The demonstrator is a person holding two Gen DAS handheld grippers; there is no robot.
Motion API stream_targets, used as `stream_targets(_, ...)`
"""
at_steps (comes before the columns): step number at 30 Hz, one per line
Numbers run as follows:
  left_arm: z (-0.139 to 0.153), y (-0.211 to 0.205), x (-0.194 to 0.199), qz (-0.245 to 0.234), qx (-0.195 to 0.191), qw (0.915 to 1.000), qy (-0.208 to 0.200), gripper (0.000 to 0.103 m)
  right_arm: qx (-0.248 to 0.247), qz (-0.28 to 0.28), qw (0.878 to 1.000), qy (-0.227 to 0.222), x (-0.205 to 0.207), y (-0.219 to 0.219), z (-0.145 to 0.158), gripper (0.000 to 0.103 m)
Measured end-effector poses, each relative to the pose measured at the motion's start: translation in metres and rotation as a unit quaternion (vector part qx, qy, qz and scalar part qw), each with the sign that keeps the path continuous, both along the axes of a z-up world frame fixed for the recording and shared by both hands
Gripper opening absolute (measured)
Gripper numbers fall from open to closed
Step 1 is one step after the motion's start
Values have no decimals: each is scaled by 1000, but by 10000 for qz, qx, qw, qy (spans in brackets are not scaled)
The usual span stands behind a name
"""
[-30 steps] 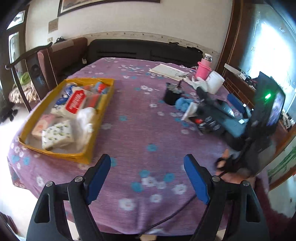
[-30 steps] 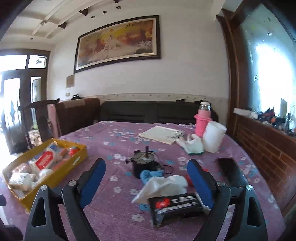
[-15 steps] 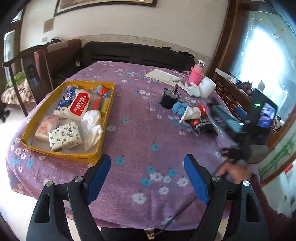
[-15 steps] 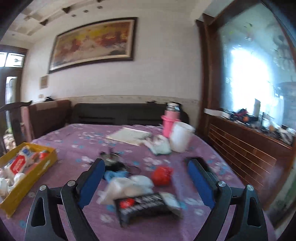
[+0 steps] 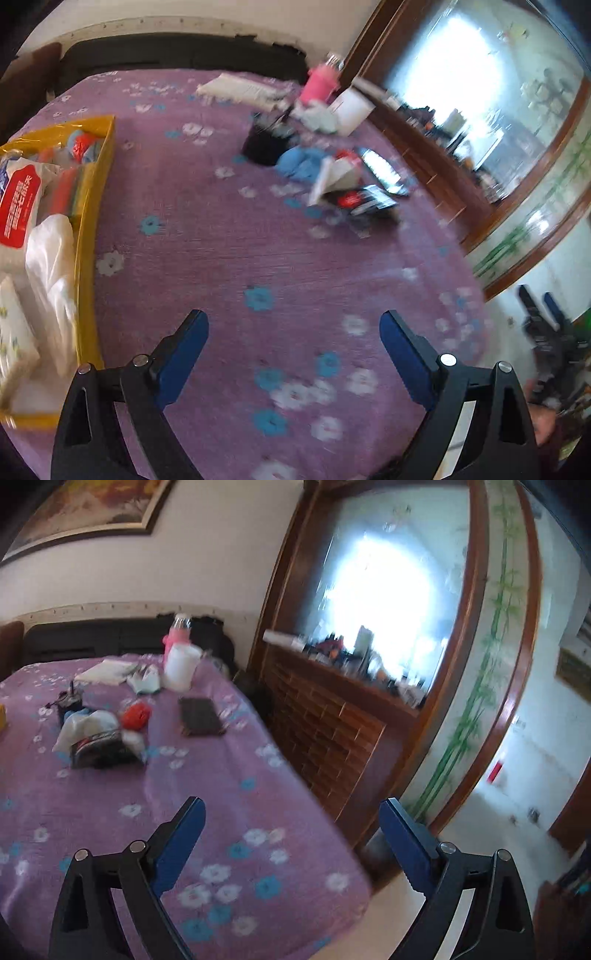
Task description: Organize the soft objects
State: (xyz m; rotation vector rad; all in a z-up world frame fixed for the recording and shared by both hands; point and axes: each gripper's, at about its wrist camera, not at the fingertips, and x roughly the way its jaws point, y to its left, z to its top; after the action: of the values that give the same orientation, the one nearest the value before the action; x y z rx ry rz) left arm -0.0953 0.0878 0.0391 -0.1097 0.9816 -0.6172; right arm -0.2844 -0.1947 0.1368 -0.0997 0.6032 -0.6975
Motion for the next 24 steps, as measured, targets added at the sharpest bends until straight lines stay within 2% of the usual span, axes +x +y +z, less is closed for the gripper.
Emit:
stream_targets(4,-23,-7,20,64,307,9993,185,93,620,691,9955,171,37,15,4,97)
stream_targets(8,-29,-10,20,181,327,9993,-65,95,623,1520,9845,611,100,36,13,97)
stream_targets(10,-30,-10,21,194,278,9993,-139,99,912,1859,9757,716,132,39,12,97)
stream_targets(13,-31,-16,23,104,362,9992,-134,103,1654,2284,9550,918,188,40,2,96)
stream_targets(16,-33,-27,20,72,762,9968,-247,103,2129,2490,9381,1122,246,46,-11,74)
stream_targets(17,-33,-30,19,67,888,9956,-280,103,2217,2528,9340,1208,260,49,-15,70)
stream_targets(18,-34,-33,17,62,1029,9942,-314,103,2274,2577,9300,1303,276,52,-20,64)
stream_targets(20,-37,-43,15,18,1405,9893,-395,103,1706,2853,9280,1681,299,79,-37,62)
stream_targets(21,-39,-47,14,-5,1574,9866,-430,103,1473,3063,9206,1922,310,96,-50,58)
stream_targets(23,-40,-49,13,-5,1705,9843,-461,103,1424,3152,9170,1986,322,109,-60,57)
stream_targets(24,-40,-49,13,3,1697,9844,-461,103,1628,3191,9136,1921,327,112,-63,57)
